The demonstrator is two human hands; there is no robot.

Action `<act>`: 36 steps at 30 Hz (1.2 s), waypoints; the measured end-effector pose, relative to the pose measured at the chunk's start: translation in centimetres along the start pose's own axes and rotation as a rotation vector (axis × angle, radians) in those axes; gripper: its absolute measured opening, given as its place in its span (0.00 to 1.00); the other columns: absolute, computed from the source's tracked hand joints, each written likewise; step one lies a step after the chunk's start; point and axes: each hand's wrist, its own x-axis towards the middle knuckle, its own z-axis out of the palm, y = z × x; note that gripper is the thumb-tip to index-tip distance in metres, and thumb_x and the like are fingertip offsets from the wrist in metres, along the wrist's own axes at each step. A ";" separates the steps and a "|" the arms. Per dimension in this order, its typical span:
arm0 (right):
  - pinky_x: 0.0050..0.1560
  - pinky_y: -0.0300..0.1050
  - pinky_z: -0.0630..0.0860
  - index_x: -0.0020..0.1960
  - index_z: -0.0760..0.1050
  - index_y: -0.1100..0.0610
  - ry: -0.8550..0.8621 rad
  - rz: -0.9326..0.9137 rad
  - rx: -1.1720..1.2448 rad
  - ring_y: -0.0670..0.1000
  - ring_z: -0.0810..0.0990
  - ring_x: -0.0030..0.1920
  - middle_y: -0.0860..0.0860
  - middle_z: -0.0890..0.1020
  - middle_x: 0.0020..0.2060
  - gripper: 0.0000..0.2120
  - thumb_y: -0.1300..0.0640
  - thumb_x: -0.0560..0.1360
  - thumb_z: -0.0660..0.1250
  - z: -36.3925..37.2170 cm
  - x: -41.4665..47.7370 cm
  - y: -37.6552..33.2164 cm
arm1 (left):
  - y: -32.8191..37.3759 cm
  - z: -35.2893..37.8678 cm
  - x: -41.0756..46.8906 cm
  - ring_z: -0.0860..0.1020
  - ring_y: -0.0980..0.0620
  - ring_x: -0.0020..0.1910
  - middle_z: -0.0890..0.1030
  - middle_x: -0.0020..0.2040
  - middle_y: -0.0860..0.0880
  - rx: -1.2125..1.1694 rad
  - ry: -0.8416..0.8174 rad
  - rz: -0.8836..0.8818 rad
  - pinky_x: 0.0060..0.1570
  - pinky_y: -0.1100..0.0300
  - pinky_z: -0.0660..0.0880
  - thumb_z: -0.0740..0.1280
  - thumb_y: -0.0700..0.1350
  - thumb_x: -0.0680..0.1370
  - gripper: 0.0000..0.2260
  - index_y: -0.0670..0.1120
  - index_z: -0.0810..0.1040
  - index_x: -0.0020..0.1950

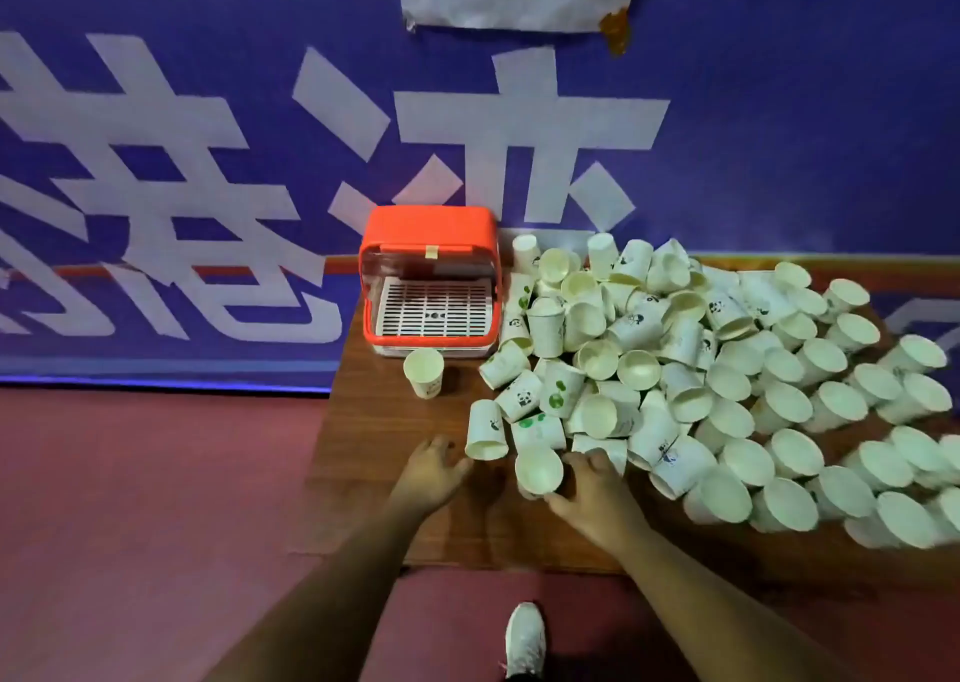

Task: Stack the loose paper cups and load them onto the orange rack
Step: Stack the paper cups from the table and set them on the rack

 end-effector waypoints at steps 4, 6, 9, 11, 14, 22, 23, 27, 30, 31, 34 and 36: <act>0.64 0.52 0.69 0.66 0.74 0.52 -0.027 -0.103 -0.068 0.58 0.72 0.62 0.55 0.70 0.61 0.27 0.41 0.70 0.70 1.5 2.1 -0.3 | 1.6 -0.1 2.9 0.65 0.43 0.72 0.73 0.71 0.43 0.049 -0.038 0.000 0.68 0.52 0.65 0.61 0.54 0.81 0.22 0.46 0.68 0.73; 0.64 0.50 0.69 0.64 0.75 0.50 -0.022 -0.145 -0.088 0.57 0.71 0.63 0.55 0.69 0.62 0.23 0.46 0.71 0.72 2.2 2.9 -0.1 | 1.9 0.2 4.3 0.64 0.42 0.72 0.74 0.70 0.44 0.124 -0.089 0.041 0.70 0.53 0.63 0.58 0.54 0.82 0.21 0.54 0.64 0.76; 0.65 0.50 0.70 0.59 0.79 0.49 -0.019 -0.199 -0.123 0.56 0.70 0.63 0.54 0.69 0.61 0.15 0.50 0.72 0.71 2.5 3.9 0.6 | 2.1 0.6 6.5 0.66 0.41 0.69 0.71 0.69 0.41 0.269 -0.167 0.073 0.71 0.51 0.64 0.59 0.46 0.79 0.27 0.62 0.60 0.77; 0.64 0.53 0.72 0.51 0.83 0.49 -0.003 -0.236 -0.117 0.56 0.71 0.62 0.54 0.71 0.59 0.09 0.53 0.71 0.73 2.7 4.3 1.0 | 2.7 0.6 7.0 0.61 0.39 0.74 0.59 0.75 0.39 0.396 -0.231 0.093 0.72 0.49 0.62 0.62 0.40 0.78 0.32 0.62 0.58 0.78; 0.59 0.54 0.75 0.43 0.83 0.50 0.020 -0.287 -0.060 0.56 0.72 0.59 0.53 0.72 0.57 0.04 0.53 0.69 0.74 2.7 5.0 1.8 | 3.0 0.8 7.5 0.56 0.39 0.77 0.46 0.80 0.43 0.567 -0.309 0.141 0.72 0.48 0.63 0.61 0.32 0.77 0.35 0.58 0.57 0.79; 0.62 0.43 0.71 0.39 0.80 0.53 0.013 -0.398 0.222 0.54 0.72 0.64 0.54 0.71 0.63 0.05 0.54 0.69 0.76 -1.2 6.7 1.8 | 3.2 1.0 9.0 0.66 0.40 0.71 0.58 0.74 0.42 0.826 -0.225 0.318 0.65 0.48 0.71 0.63 0.33 0.78 0.30 0.52 0.62 0.77; 0.63 0.41 0.70 0.39 0.80 0.54 0.003 -0.413 0.255 0.54 0.72 0.66 0.55 0.70 0.64 0.05 0.54 0.69 0.75 -1.8 7.1 1.6 | 3.3 1.0 9.1 0.64 0.41 0.72 0.60 0.73 0.42 0.863 -0.194 0.346 0.65 0.48 0.71 0.64 0.34 0.78 0.29 0.52 0.63 0.76; 0.65 0.32 0.63 0.39 0.79 0.55 0.016 -0.411 0.330 0.51 0.68 0.70 0.55 0.67 0.69 0.06 0.56 0.69 0.76 -3.1 8.9 1.3 | 2.8 1.5 9.6 0.62 0.44 0.73 0.63 0.74 0.45 0.926 -0.132 0.409 0.71 0.50 0.61 0.66 0.41 0.78 0.25 0.49 0.66 0.74; 0.63 0.26 0.60 0.39 0.79 0.55 0.027 -0.374 0.404 0.48 0.66 0.71 0.53 0.67 0.70 0.06 0.57 0.70 0.76 -4.0 9.9 1.0 | 1.7 2.0 9.4 0.65 0.46 0.73 0.66 0.75 0.46 0.849 -0.175 0.429 0.72 0.53 0.58 0.66 0.45 0.78 0.26 0.47 0.63 0.75; 0.62 0.25 0.60 0.40 0.79 0.55 0.024 -0.350 0.426 0.46 0.66 0.70 0.51 0.67 0.70 0.05 0.57 0.70 0.76 -4.4 10.0 0.9 | 1.3 2.2 9.2 0.66 0.46 0.72 0.67 0.74 0.46 0.828 -0.180 0.427 0.71 0.53 0.59 0.66 0.46 0.78 0.27 0.47 0.63 0.75; 0.61 0.31 0.64 0.40 0.79 0.55 0.012 -0.295 0.460 0.44 0.67 0.68 0.48 0.66 0.70 0.05 0.57 0.71 0.75 -5.2 10.3 0.3 | -0.3 2.4 8.3 0.66 0.46 0.72 0.67 0.75 0.46 0.749 -0.179 0.391 0.72 0.51 0.59 0.69 0.52 0.76 0.33 0.49 0.59 0.78; 0.62 0.38 0.67 0.40 0.78 0.55 0.019 -0.284 0.487 0.45 0.68 0.67 0.48 0.67 0.69 0.06 0.58 0.70 0.76 -6.0 10.7 0.0 | -1.3 2.0 7.5 0.67 0.46 0.71 0.68 0.74 0.48 0.614 -0.133 0.343 0.72 0.49 0.61 0.70 0.56 0.75 0.35 0.51 0.59 0.78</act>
